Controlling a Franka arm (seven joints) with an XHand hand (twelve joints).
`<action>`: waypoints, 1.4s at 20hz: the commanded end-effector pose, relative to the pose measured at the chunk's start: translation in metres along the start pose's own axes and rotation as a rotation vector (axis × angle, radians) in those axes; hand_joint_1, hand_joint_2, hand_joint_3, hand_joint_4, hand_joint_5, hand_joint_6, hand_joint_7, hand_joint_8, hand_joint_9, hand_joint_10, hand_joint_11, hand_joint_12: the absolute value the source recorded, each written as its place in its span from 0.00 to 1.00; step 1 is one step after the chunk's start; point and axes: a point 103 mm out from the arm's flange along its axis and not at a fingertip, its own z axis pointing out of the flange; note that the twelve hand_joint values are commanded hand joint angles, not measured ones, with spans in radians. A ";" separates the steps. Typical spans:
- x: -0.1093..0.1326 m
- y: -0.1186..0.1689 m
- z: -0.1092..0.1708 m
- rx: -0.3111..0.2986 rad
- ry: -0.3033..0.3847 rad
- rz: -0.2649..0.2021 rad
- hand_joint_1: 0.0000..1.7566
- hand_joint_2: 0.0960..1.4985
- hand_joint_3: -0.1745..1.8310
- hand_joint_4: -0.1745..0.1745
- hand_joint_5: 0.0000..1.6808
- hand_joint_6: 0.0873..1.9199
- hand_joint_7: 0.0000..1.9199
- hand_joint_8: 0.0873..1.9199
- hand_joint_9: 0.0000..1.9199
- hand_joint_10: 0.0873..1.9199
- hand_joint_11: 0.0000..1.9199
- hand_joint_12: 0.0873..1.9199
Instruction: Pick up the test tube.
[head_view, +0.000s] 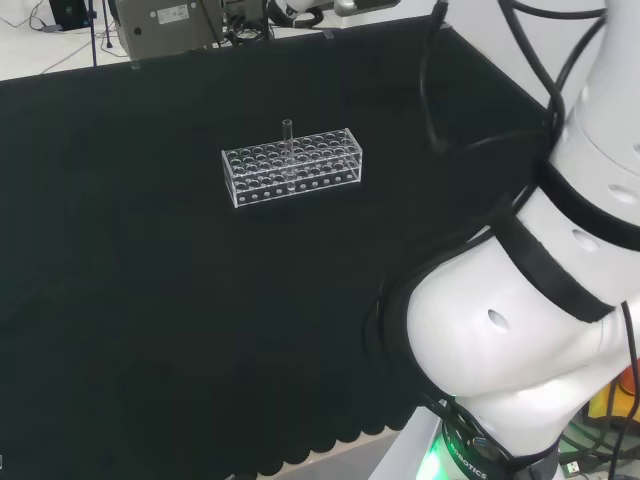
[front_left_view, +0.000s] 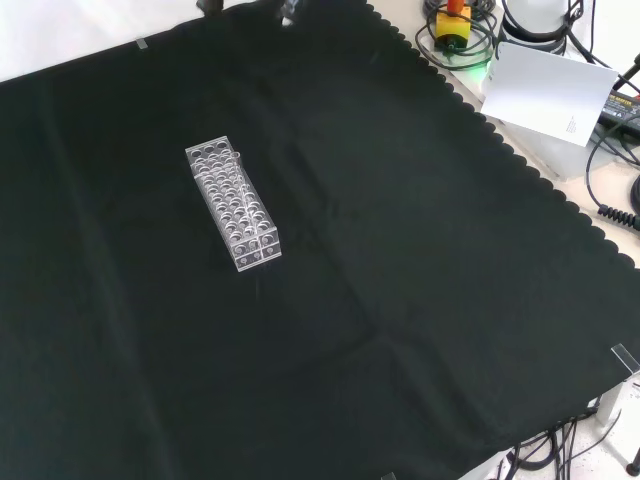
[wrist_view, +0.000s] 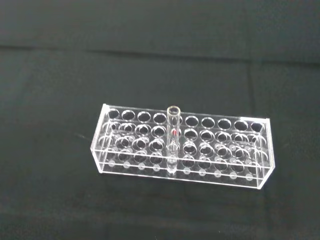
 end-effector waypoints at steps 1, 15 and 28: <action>-0.001 0.039 0.021 0.041 -0.048 -0.001 0.38 0.69 0.00 0.31 0.18 0.00 0.13 0.43 0.11 0.48 0.05 0.80; -0.007 0.098 0.075 0.156 -0.040 0.021 0.39 0.69 0.00 0.29 0.20 0.00 0.17 0.44 0.14 0.48 0.05 0.80; -0.024 0.130 0.125 0.269 -0.011 0.076 0.41 0.70 0.00 0.28 0.21 0.00 0.18 0.44 0.15 0.47 0.06 0.79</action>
